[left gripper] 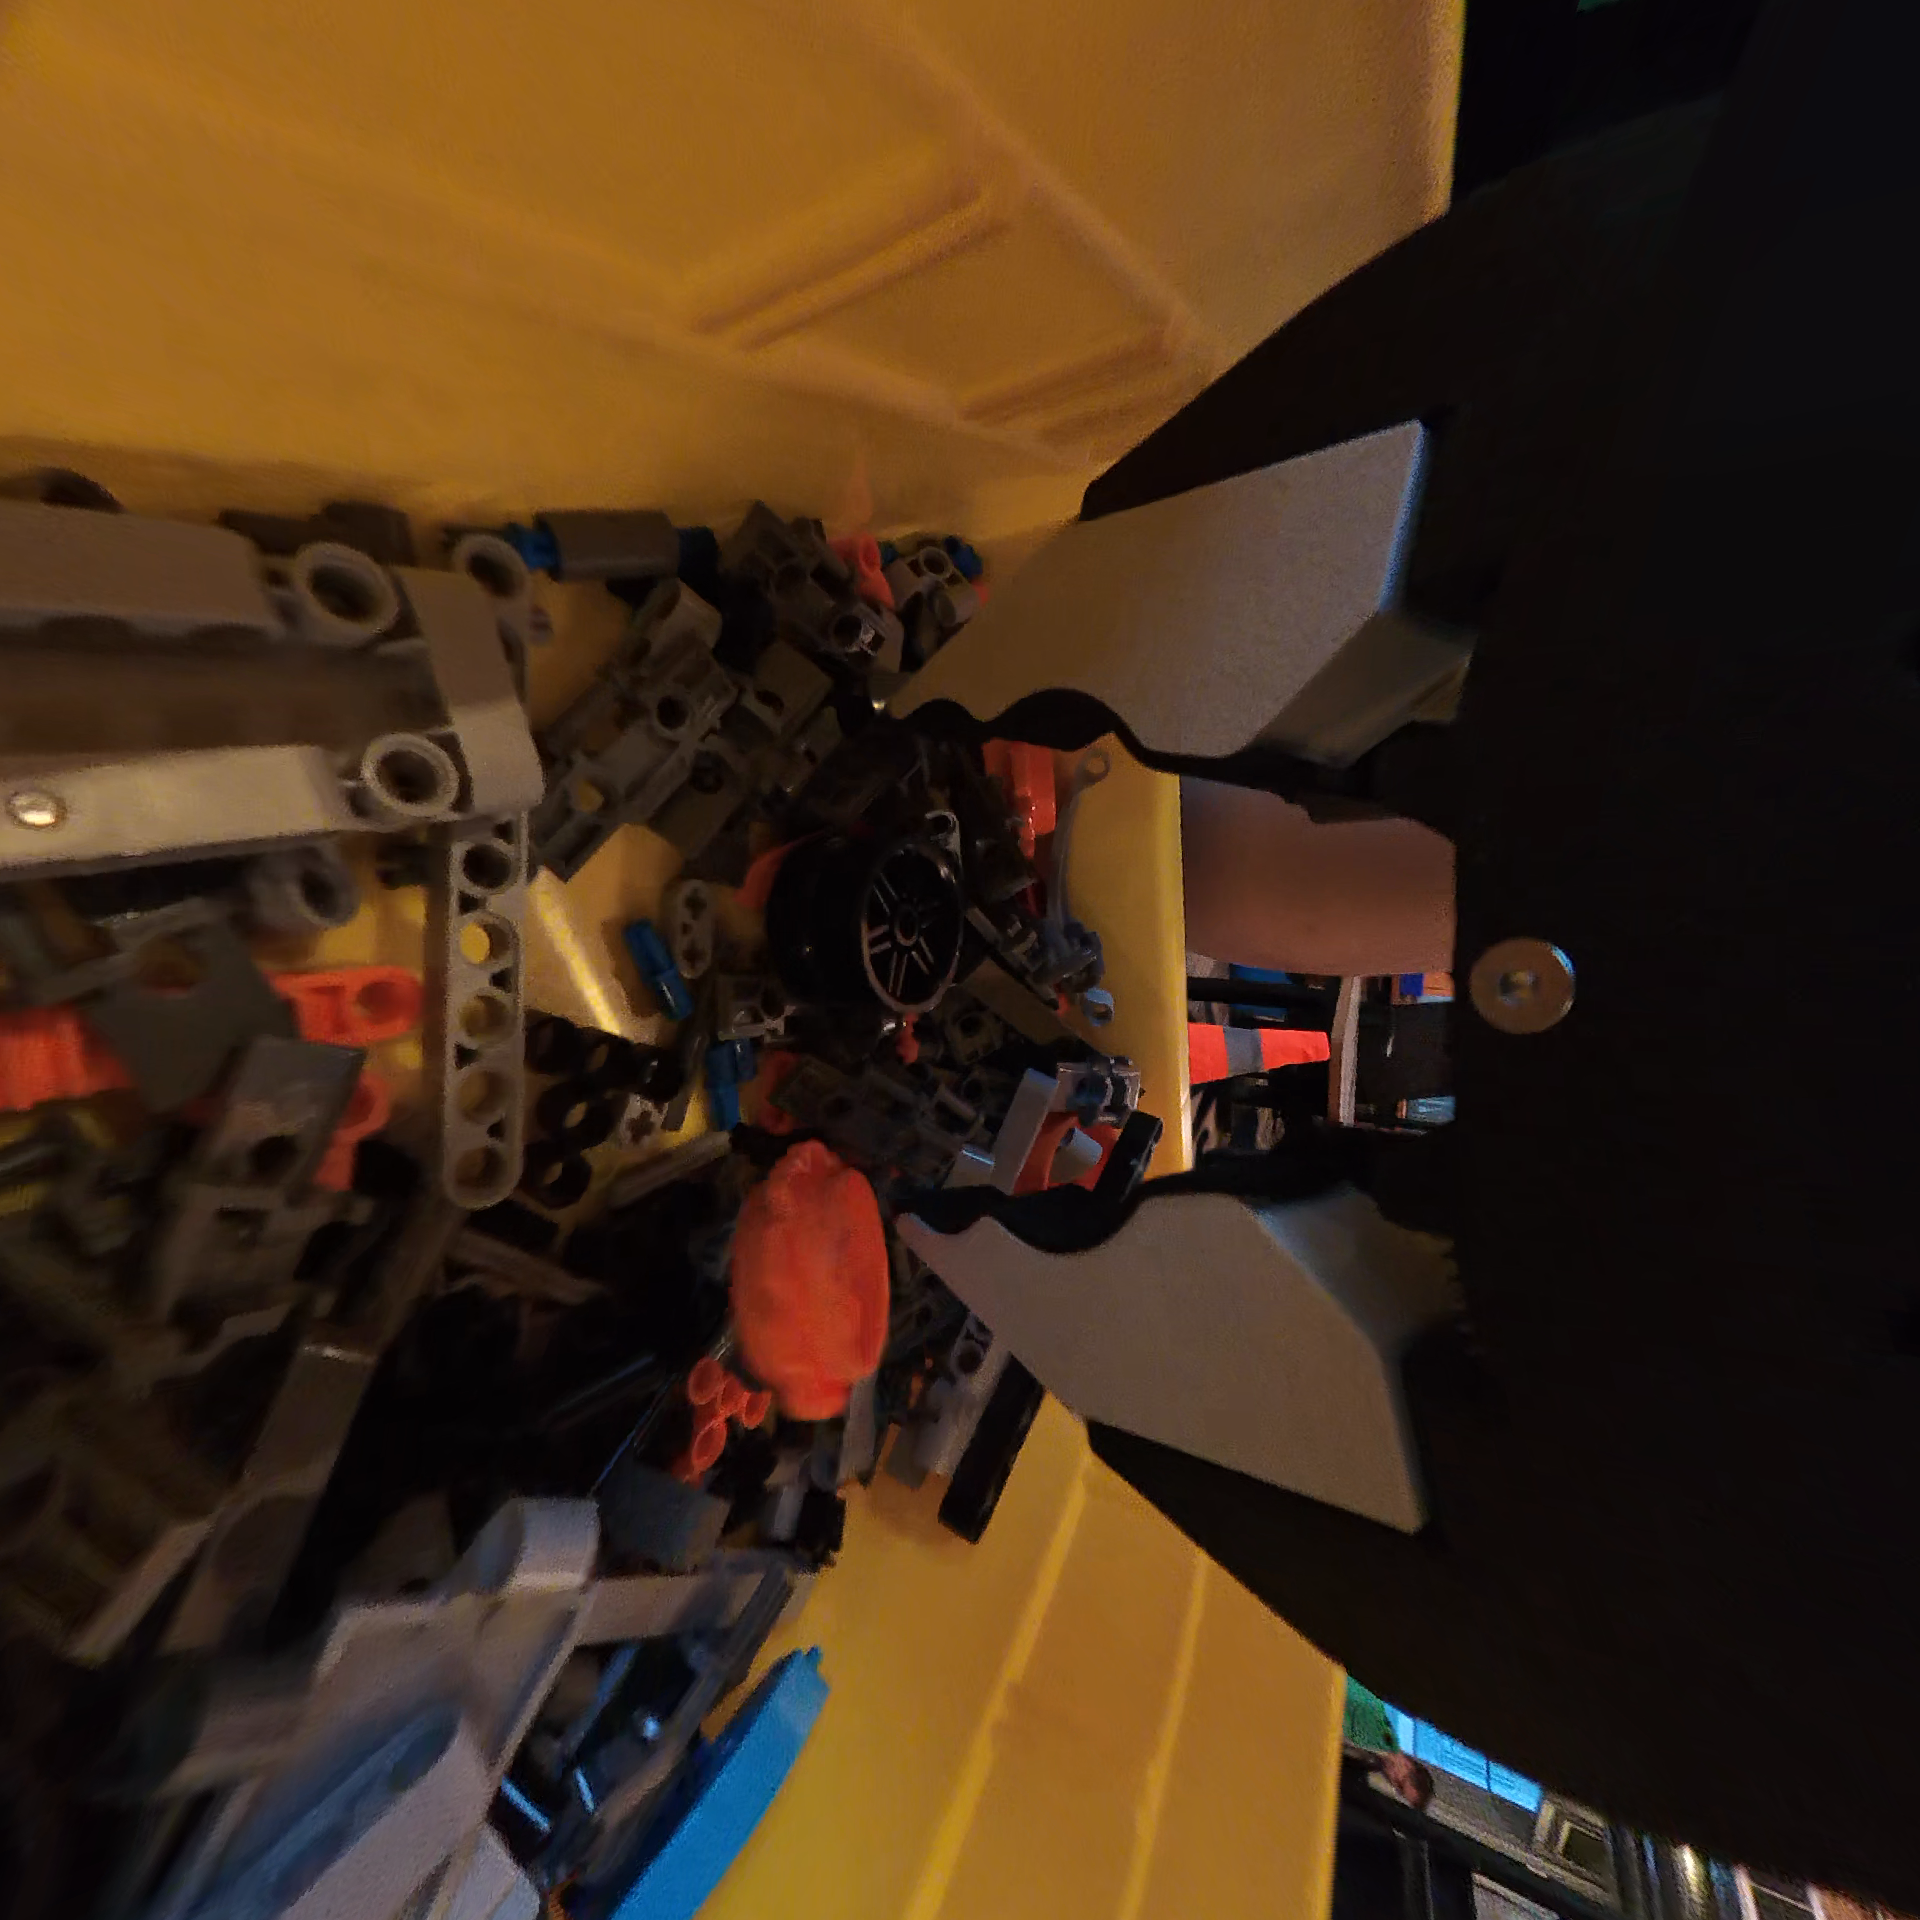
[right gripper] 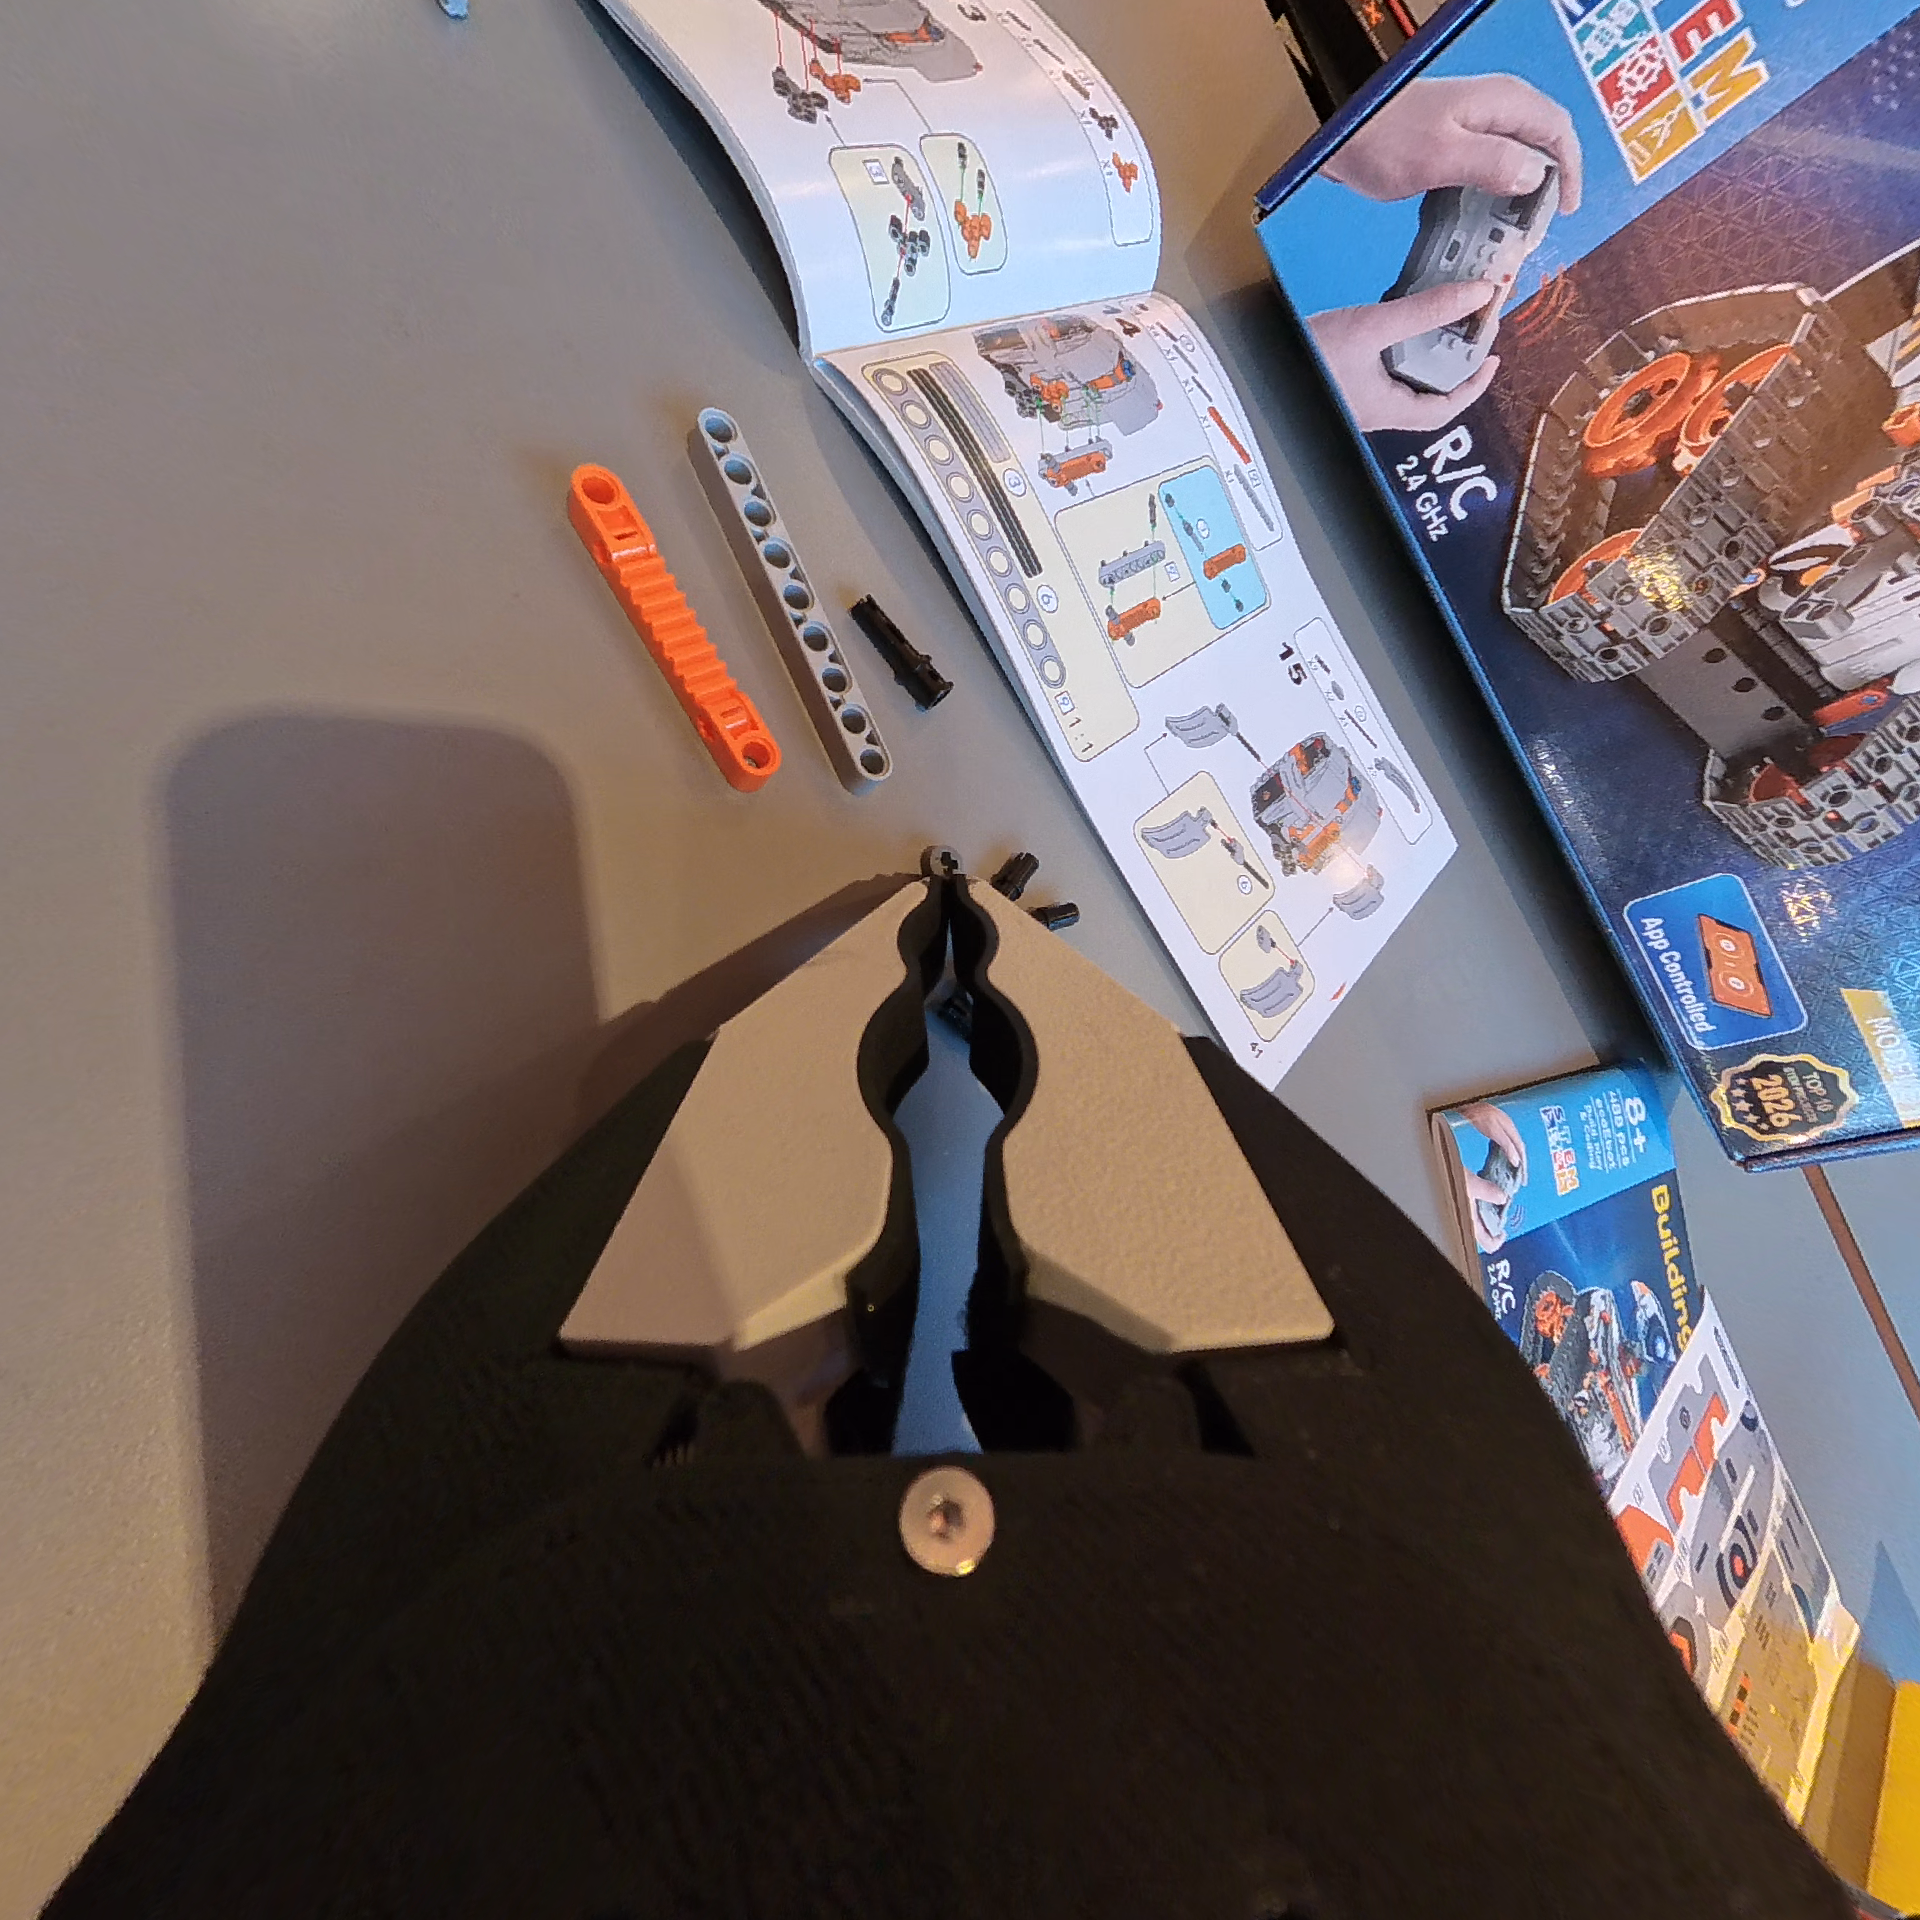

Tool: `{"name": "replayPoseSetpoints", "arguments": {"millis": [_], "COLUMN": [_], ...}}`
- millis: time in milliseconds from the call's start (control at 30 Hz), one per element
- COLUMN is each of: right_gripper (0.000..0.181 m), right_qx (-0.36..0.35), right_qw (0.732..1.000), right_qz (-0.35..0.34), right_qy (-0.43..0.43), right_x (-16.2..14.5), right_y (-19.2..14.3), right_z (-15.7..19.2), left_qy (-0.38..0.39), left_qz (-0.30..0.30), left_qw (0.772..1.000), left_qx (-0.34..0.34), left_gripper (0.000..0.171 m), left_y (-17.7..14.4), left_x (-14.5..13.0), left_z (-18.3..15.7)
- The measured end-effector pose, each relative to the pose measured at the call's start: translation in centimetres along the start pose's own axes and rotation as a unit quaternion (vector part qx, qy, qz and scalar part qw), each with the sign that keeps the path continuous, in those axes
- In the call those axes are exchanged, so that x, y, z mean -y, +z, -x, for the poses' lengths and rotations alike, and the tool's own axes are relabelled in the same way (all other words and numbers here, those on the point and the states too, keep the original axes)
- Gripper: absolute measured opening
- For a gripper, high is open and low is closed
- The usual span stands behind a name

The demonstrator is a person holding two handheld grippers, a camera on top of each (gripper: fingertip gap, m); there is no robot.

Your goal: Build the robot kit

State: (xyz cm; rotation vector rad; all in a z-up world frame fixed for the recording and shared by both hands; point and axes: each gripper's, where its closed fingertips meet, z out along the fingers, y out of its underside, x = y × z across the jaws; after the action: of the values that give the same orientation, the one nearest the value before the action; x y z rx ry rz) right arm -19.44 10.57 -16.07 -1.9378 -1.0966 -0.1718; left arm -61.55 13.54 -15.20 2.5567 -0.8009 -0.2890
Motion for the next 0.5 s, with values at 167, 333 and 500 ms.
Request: {"name": "replayPoseSetpoints", "arguments": {"millis": [167, 333, 500], "right_gripper": [0.000, 0.000, 0.000], "right_qx": [0.000, 0.000, 0.000], "right_qw": [1.000, 1.000, 1.000], "right_qz": [0.000, 0.000, 0.000], "right_qy": [-0.001, -0.001, 0.001], "right_x": [0.0, 0.0, 0.0], "right_y": [0.0, 0.0, 0.0], "right_z": [0.0, 0.0, 0.0], "left_qy": [-0.009, -0.001, 0.000], "left_qz": [0.029, 0.060, 0.041], "left_qw": [0.999, 0.995, 0.995], "left_qx": [-0.045, -0.079, -0.096], "left_gripper": [0.078, 0.072, 0.045], "left_y": [0.9, 1.6, 1.4], "left_x": [-0.3, -0.7, -0.5], "left_z": [-0.3, -0.1, 1.1]}}
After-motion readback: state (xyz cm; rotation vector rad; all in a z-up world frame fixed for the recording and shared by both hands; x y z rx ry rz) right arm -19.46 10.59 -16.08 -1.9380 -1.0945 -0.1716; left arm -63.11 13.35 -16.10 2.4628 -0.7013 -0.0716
